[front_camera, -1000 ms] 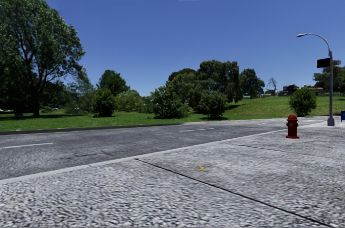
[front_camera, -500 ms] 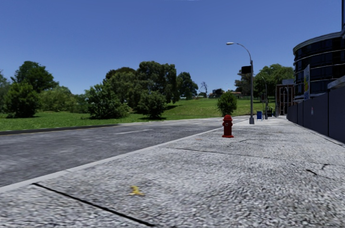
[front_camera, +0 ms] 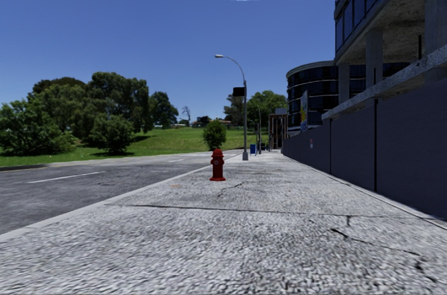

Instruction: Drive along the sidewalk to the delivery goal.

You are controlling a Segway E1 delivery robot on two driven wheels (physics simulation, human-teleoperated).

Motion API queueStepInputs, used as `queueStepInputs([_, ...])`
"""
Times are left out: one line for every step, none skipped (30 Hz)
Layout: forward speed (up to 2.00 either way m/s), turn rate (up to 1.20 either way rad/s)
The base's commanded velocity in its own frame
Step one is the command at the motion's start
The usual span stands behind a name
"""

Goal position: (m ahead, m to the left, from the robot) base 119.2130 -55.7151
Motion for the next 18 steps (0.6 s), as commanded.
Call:
queueStepInputs([2.0, -0.74])
queueStepInputs([2.0, -0.74])
queueStepInputs([2.0, -0.74])
queueStepInputs([2.0, -0.74])
queueStepInputs([2.0, -0.74])
queueStepInputs([2.0, -0.74])
queueStepInputs([2.0, -0.74])
queueStepInputs([2.0, -0.74])
queueStepInputs([2.0, -0.72])
queueStepInputs([2.0, -0.65])
queueStepInputs([2.0, 0.0])
queueStepInputs([2.0, 0.0])
queueStepInputs([2.0, 0.0])
queueStepInputs([2.0, 0.0])
queueStepInputs([2.0, 0.0])
queueStepInputs([2.0, 0.0])
queueStepInputs([2.0, 0.0])
queueStepInputs([2.0, 0.0])
